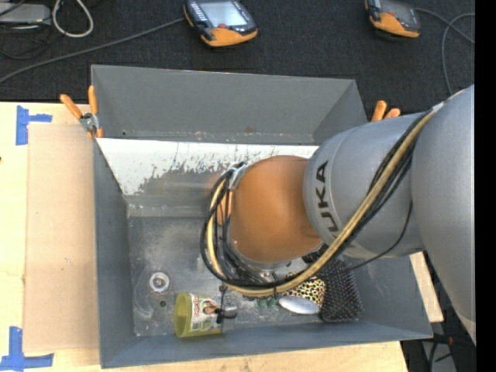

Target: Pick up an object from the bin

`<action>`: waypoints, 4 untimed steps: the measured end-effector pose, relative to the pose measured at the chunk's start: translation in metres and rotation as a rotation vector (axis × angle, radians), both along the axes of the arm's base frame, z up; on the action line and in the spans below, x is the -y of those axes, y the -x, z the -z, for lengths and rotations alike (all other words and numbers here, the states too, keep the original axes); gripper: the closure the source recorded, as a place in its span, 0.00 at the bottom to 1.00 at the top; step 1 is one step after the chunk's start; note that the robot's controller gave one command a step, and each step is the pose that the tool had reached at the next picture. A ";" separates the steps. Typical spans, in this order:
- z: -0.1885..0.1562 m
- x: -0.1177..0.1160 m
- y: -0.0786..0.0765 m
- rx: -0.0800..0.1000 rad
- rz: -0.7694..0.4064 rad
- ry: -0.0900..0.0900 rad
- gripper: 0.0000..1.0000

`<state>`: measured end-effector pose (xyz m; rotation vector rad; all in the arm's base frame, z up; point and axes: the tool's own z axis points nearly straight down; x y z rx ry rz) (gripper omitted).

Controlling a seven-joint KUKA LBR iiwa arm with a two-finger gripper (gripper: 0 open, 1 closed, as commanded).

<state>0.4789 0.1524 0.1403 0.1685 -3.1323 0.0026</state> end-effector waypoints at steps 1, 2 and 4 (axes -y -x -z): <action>0.037 0.009 -0.009 -0.001 -0.319 -0.003 0.00; 0.056 0.000 -0.003 -0.002 -0.146 -0.003 0.00; 0.071 0.027 -0.001 -0.004 -0.188 -0.001 1.00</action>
Offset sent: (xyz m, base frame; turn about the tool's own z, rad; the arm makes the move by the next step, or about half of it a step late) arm -0.0016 0.0107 -0.0663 -0.0634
